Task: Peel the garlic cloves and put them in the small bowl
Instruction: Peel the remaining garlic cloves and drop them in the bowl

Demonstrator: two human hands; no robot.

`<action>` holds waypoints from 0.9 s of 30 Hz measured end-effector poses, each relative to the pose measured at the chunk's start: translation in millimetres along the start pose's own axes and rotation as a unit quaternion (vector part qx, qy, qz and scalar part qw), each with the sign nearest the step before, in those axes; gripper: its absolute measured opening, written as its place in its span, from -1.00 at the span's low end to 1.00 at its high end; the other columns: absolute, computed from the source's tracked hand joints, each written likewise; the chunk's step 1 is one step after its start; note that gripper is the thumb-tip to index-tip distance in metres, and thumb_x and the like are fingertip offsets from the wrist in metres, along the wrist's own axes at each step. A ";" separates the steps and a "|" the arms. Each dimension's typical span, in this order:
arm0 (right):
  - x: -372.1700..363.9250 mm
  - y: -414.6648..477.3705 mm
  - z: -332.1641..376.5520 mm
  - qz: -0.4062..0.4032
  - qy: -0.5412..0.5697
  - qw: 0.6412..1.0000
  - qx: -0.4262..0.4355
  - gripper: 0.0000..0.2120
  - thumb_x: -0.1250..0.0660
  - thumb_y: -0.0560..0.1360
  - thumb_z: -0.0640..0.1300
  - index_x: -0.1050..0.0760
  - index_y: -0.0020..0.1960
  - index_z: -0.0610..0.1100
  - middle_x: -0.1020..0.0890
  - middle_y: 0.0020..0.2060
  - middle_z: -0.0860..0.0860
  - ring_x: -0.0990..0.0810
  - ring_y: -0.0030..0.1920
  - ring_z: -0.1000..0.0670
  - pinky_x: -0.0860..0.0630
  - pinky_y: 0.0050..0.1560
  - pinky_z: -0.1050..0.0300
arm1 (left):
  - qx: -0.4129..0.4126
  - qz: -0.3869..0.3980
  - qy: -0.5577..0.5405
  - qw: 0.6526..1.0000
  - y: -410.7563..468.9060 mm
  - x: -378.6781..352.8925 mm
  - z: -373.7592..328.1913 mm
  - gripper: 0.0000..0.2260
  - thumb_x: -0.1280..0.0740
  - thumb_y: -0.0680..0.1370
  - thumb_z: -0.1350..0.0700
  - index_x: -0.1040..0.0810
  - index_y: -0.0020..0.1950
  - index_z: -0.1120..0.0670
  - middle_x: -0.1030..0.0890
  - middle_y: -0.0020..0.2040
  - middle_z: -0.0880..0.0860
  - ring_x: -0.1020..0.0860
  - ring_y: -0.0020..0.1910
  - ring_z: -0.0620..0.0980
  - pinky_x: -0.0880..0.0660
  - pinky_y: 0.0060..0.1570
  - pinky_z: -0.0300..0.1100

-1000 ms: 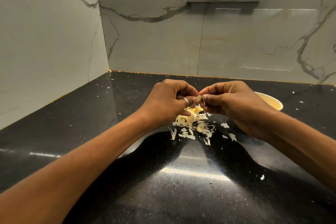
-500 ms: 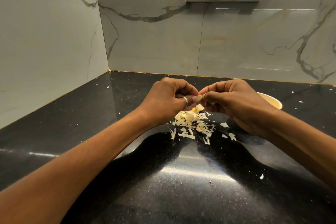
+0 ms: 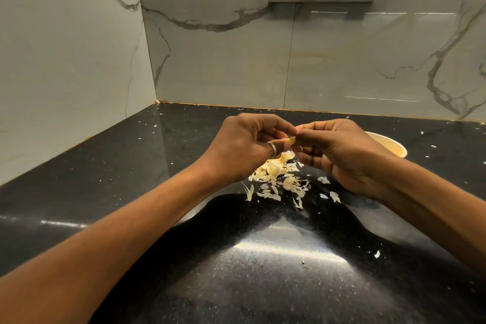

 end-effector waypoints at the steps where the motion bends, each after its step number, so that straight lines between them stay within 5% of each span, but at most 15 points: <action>1: -0.5 -0.2 -1.0 0.002 0.005 1.000 -0.005 -0.92 -0.37 0.53 -0.28 -0.62 -0.03 -0.30 -0.70 -0.24 -0.17 -0.64 -0.30 0.04 -0.61 -0.25 0.24 | -0.002 -0.002 0.003 1.000 -0.1 0.0 0.0 -0.82 -0.48 0.52 0.24 -0.70 0.09 0.04 -0.71 -0.10 0.04 -0.68 -0.16 -0.09 -0.63 -0.11 -0.26; 15: 0.5 -0.3 4.3 -0.008 -0.193 0.980 0.043 -0.89 -0.40 0.57 -0.20 -0.68 -0.05 -0.22 -0.73 -0.13 -0.13 -0.64 -0.14 0.02 -0.57 -0.16 0.17 | 0.100 -0.035 -0.068 0.992 0.9 6.0 21.7 -0.86 -0.44 0.54 0.16 -0.63 0.09 0.12 -0.66 -0.05 0.08 -0.66 -0.07 -0.03 -0.66 -0.15 -0.14; 19: 3.6 -0.9 10.6 -0.025 -0.187 0.980 0.070 -0.92 -0.41 0.55 -0.24 -0.66 -0.03 -0.23 -0.72 -0.10 -0.15 -0.67 -0.07 -0.02 -0.63 -0.01 0.07 | 0.095 -0.051 -0.055 0.993 1.2 9.0 22.3 -0.86 -0.49 0.50 0.19 -0.66 0.05 0.13 -0.67 -0.10 0.06 -0.67 -0.15 -0.07 -0.68 -0.15 -0.07; 23: -3.4 -2.3 13.6 0.012 -0.108 0.991 0.075 -0.84 -0.39 0.54 -0.32 -0.62 0.12 -0.22 -0.72 -0.01 -0.16 -0.71 -0.01 -0.05 -0.62 -0.12 0.19 | 0.073 -0.071 -0.015 0.995 0.6 13.4 17.7 -0.86 -0.53 0.47 0.19 -0.69 0.01 0.12 -0.69 -0.17 0.03 -0.67 -0.24 -0.11 -0.68 -0.18 -0.10; 27: -7.4 -4.4 18.7 0.022 -0.119 0.987 0.107 -0.87 -0.43 0.50 -0.32 -0.65 0.05 -0.25 -0.73 -0.10 -0.16 -0.70 -0.12 0.00 -0.61 -0.12 0.26 | 0.056 -0.087 0.012 0.995 0.3 16.7 13.2 -0.85 -0.56 0.45 0.15 -0.71 -0.02 0.14 -0.71 -0.21 0.02 -0.68 -0.30 -0.11 -0.65 -0.24 -0.21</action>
Point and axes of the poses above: each hand's wrist, its own y-axis towards the middle knuckle, its own x-axis out of the back of the hand, z = x × y, the point moved 10 cm from there along y, towards the middle knuckle
